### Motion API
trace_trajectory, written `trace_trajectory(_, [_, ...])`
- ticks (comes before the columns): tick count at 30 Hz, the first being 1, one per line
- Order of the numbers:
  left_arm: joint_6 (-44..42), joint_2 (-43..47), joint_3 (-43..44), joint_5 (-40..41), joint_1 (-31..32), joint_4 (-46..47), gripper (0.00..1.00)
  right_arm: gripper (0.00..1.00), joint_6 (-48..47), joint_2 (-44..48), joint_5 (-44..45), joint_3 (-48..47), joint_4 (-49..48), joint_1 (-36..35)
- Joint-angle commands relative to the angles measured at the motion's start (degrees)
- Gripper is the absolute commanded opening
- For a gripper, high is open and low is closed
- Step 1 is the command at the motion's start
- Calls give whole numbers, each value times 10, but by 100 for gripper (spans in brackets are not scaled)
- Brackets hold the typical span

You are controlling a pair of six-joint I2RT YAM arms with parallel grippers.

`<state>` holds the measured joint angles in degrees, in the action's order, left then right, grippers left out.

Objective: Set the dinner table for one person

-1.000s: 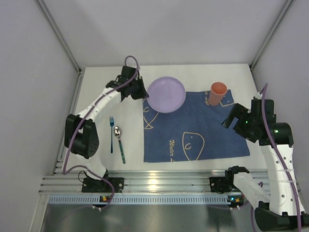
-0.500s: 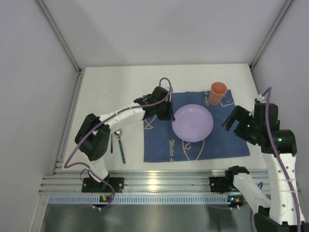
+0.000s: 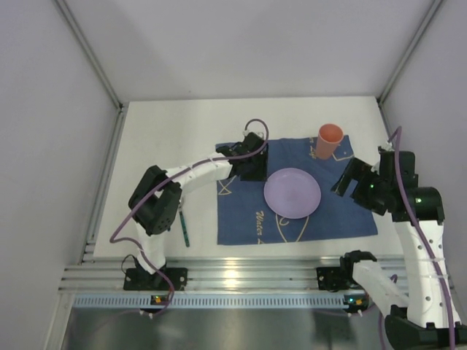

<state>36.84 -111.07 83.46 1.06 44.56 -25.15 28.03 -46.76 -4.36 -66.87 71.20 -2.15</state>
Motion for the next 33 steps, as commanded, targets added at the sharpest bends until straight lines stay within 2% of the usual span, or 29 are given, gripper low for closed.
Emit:
trace_trajectory(1, [-9,86,20,85,-22,-80,52,100,-17,-11,-14,-14,-25,-4])
trace_trajectory(4, [0,165,-37,99,-65,-110,56,100,-19,-18,-18,-8,-39,-4])
trace_trajectory(9, [21,290,-218,87,-149,-129,56,100,-20,-43,-42,17,-70,-4])
trace_trajectory(12, [49,358,-329,36,-233,-116,54,100,-16,-60,-59,18,-86,-3])
trace_trajectory(13, [54,379,-360,2,-279,-102,54,100,-13,-63,-62,18,-91,-4])
trace_trajectory(15, [61,427,-425,-7,-313,-78,54,100,-13,-72,-66,17,-94,-5])
trace_trajectory(18, [48,443,-445,-7,-344,-94,52,100,-12,-77,-71,23,-98,-5])
trace_trajectory(25, [52,442,-474,-8,-350,-93,47,100,-10,-80,-69,27,-100,-8])
trace_trajectory(33, [39,372,-475,-8,-350,-76,43,100,-11,-89,-60,18,-100,-8])
